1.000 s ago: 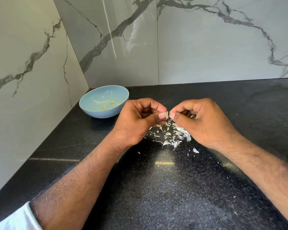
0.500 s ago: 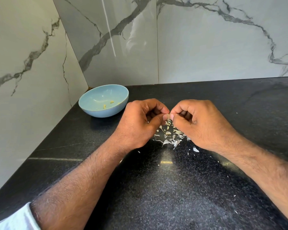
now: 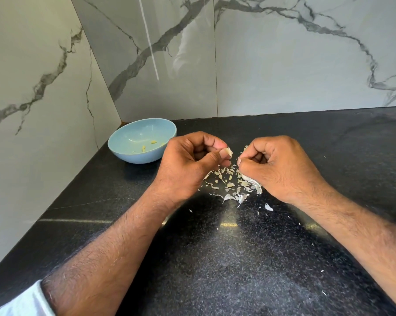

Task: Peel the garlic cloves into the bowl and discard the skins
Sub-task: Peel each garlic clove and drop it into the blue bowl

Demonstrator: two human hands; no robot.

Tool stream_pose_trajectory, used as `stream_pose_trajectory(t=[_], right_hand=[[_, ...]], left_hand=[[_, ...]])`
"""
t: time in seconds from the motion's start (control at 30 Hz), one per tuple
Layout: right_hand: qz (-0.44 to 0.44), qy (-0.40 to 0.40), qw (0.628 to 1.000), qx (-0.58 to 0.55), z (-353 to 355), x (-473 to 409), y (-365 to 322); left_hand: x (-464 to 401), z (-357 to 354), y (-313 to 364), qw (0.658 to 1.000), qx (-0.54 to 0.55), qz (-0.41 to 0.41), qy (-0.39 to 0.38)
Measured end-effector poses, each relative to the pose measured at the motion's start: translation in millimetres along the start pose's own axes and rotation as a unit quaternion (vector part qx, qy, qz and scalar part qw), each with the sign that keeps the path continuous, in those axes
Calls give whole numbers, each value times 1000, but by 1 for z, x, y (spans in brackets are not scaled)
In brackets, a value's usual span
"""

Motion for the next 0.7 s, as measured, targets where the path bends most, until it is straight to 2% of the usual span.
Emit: stream_pose_trajectory(t=[0.13,0.33,0.7], right_hand=[[-7,5,1000,-22,5,-1,2],[34,-17,999,4,-2,4,-7],[37,-21,999,21,-3,3,-5]], left_hand=[[0,2,-2,1000,-13,20,9],[3,-3,-1,997,-80,-7,-12],[5,-8,1,991,-126,-33,9]])
Point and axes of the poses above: each hand's wrist, its own x-axis away from the middle knuckle, its own z-axis out of the back of the hand, y = z × x, the point moved 4 cm from there along -x, towards the middle knuckle, and after that the axes turned 9 degrees about -z, right-handed, at the moved point
